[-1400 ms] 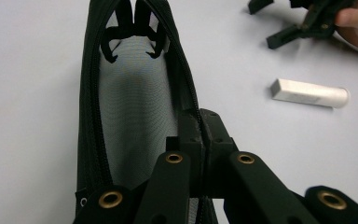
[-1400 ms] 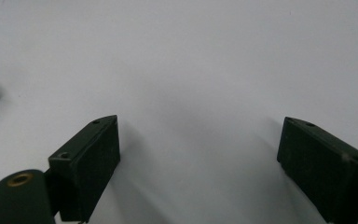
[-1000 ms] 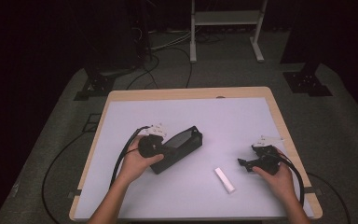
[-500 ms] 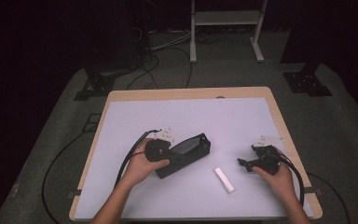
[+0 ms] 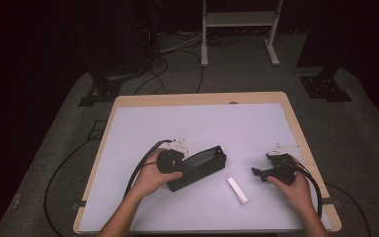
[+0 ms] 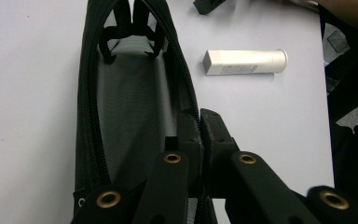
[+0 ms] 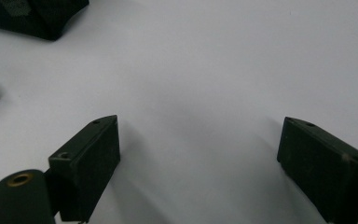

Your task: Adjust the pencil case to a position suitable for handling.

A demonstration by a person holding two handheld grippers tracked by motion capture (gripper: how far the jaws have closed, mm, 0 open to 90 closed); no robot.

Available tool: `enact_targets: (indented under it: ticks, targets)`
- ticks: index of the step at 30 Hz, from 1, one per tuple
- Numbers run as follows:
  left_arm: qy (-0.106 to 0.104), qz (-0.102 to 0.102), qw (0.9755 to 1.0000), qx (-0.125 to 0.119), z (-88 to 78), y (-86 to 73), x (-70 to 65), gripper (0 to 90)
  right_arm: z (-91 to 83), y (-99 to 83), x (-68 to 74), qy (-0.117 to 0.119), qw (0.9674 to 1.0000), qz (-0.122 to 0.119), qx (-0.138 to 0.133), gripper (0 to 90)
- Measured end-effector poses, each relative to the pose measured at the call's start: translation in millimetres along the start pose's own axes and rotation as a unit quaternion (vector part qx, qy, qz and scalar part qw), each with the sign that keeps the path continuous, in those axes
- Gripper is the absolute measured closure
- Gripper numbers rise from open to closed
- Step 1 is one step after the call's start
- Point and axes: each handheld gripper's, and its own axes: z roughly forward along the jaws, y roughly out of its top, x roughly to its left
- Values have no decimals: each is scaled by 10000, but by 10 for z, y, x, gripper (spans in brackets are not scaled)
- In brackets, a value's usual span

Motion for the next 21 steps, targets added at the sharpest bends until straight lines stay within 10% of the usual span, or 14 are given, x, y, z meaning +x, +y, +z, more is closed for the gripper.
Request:
enact_targets:
  ticks: [12, 21]
  targets:
    - [23, 75, 9994, -327, -221, 44, -16, 747, 0, 0, 0, 0, 10000, -3, 1, 122]
    - [586, 22, 9967, -566, -407, 87, 85, 689, 0, 0, 0, 0, 10000, 6, 3, 121]
